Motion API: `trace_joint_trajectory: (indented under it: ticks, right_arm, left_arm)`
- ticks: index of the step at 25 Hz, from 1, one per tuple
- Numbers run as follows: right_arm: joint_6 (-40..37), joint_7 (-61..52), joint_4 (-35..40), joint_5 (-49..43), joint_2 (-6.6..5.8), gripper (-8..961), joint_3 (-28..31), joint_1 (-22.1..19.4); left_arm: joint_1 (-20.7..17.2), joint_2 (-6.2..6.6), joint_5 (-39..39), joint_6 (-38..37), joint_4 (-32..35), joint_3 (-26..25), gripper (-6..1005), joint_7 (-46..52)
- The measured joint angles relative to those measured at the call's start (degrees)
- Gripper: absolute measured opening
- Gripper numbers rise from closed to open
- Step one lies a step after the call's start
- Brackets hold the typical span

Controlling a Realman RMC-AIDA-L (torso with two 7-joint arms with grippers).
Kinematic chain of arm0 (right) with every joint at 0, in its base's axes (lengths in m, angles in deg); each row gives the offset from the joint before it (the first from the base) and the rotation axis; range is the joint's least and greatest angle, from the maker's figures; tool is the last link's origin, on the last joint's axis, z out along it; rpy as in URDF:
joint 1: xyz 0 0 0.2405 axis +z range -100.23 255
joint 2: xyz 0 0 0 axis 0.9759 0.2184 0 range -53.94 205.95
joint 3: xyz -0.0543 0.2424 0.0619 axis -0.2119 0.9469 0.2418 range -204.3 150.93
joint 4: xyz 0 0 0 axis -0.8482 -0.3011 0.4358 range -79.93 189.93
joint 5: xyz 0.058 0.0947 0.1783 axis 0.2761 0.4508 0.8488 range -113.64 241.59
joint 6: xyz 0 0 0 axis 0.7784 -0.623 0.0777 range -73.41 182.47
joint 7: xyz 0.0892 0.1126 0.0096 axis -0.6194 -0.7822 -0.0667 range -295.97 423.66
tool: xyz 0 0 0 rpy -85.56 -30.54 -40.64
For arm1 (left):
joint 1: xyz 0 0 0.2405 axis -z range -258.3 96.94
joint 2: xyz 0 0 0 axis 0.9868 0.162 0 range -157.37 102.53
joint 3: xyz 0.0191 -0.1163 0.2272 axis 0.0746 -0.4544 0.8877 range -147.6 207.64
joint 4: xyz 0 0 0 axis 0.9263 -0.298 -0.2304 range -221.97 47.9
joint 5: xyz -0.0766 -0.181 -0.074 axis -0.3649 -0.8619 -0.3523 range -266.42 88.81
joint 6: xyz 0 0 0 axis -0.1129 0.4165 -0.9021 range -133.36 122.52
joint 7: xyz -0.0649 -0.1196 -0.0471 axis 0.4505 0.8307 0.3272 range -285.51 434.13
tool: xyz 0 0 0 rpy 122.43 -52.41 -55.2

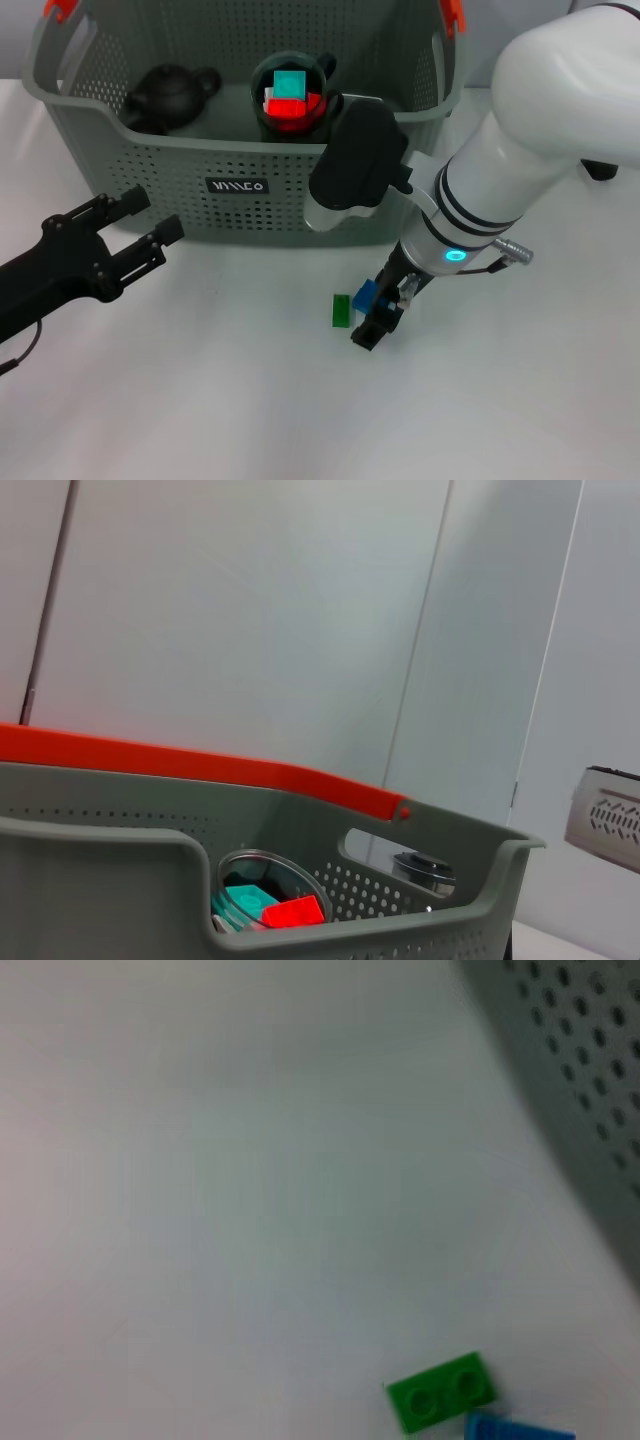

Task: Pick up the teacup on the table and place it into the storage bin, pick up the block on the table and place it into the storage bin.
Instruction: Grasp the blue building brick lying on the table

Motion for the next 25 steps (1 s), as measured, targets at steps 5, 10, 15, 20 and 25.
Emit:
trace_joint_trajectory:
  ticks: [5, 10, 15, 20, 25]
  right_arm:
    - [-2.8, 0.7, 0.6, 1.9, -0.34, 870, 1.6, 0.0]
    - [-2.2, 0.3, 0.0, 1.6, -0.46, 869, 2.8, 0.2]
    - [-1.2, -0.6, -0.4, 0.3, -0.08, 869, 2.4, 0.4]
    - [-1.0, -3.6, -2.7, 0.0, -0.03, 868, 2.8, 1.7]
    - [-0.7, -5.0, -3.5, -0.1, -0.18, 866, 2.9, 2.2]
  left_arm:
    - [0.1, 0.0, 0.0, -0.2, 0.0, 0.0, 627, 0.0]
    - [0.0, 0.0, 0.0, -0.2, 0.0, 0.0, 627, 0.0]
    - [-0.1, 0.0, 0.0, -0.3, 0.0, 0.0, 627, 0.0]
    - [0.0, 0.0, -0.1, -0.1, 0.0, 0.0, 628, 0.0]
    - [0.2, 0.0, -0.1, 0.0, 0.0, 0.1, 628, 0.0]
